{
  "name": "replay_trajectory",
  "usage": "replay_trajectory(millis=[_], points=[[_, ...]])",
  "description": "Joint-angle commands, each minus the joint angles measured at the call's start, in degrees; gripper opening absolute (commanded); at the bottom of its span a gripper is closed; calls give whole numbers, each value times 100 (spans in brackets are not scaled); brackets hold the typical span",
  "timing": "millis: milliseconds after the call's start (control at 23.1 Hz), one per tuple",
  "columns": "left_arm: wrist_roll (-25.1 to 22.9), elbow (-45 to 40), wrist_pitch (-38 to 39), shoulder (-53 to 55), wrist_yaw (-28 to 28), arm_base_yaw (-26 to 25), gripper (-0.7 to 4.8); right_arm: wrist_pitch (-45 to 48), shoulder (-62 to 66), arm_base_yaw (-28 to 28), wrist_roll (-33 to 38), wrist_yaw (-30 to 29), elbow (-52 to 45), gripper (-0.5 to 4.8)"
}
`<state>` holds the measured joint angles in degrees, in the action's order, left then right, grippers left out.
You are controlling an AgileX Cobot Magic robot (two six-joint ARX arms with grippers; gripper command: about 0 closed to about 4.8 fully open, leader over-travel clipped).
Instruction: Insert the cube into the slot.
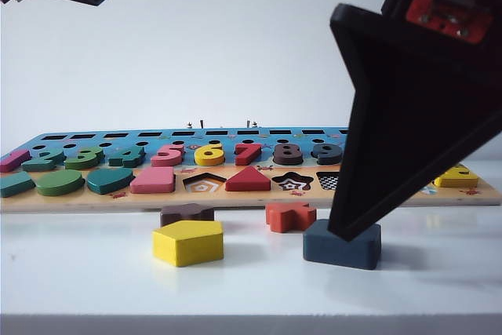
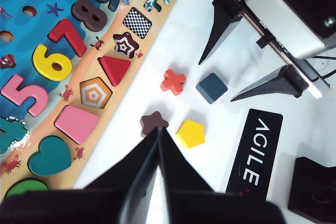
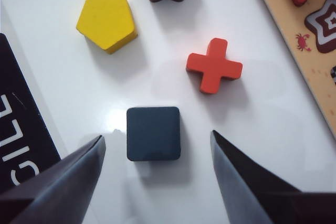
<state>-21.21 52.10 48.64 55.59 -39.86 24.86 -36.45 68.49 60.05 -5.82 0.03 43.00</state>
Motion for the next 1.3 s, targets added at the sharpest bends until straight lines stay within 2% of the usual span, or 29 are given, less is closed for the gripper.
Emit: replay_trajectory(millis=[43, 347, 1301], points=[[-22, 17, -77, -17, 0, -4, 17, 70, 63, -2, 0, 22, 13, 360], [-24, 17, -77, -17, 2, -4, 17, 155, 92, -2, -2, 17, 11, 318], [-26, 20, -122, -17, 2, -7, 17, 173, 157, -2, 0, 11, 7, 324]])
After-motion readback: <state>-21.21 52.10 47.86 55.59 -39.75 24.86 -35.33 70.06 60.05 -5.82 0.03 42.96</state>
